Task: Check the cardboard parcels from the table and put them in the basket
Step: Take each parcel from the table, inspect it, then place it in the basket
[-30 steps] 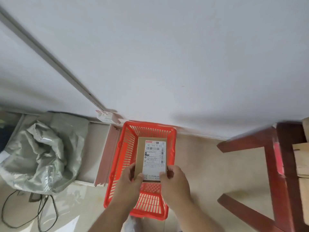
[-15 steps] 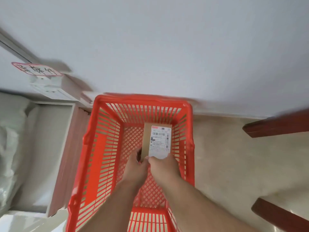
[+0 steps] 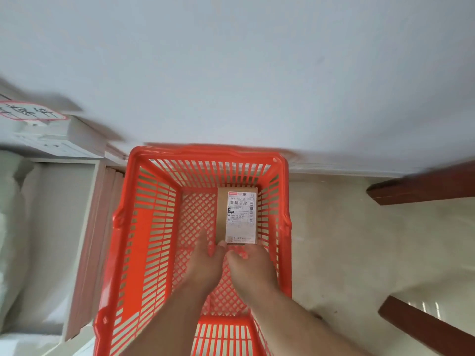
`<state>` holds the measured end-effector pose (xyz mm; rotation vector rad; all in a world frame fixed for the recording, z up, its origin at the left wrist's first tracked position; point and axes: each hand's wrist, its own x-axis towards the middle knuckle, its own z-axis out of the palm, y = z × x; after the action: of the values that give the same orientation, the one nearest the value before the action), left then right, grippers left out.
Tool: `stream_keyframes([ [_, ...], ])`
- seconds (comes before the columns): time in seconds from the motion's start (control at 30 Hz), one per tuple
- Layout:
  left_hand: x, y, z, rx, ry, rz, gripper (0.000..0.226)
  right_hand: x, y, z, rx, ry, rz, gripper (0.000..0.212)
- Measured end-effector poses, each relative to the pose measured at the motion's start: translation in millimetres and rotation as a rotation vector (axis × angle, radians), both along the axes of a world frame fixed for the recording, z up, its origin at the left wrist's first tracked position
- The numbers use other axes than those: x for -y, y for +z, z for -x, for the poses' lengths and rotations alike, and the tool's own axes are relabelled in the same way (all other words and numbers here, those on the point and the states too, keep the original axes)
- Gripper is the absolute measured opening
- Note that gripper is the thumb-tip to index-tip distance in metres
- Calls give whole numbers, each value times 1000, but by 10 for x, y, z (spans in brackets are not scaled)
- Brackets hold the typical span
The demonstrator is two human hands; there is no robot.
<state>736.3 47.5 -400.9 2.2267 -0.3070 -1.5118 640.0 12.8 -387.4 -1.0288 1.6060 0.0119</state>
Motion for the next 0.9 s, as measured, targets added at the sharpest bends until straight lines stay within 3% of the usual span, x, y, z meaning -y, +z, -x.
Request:
stream_keyframes([
  [0.23, -241, 1710, 325, 16, 107, 64, 55, -203, 2081, 604, 41, 24, -148, 14],
  [0.33, -239, 2687, 548, 27, 92, 94, 45, -141, 3208, 979, 45, 51, -102, 15],
  [0.43, -87, 3737, 857, 31, 51, 164, 34, -5, 4176, 1436, 52, 96, -36, 34],
  [0.63, 90, 5248, 1437, 3, -19, 334, 33, 185, 5483, 2444, -12, 48, 114, 46],
  [0.9, -241, 5922, 2222, -90, -163, 402, 35, -315, 6390, 3607, -81, -231, 223, 51],
])
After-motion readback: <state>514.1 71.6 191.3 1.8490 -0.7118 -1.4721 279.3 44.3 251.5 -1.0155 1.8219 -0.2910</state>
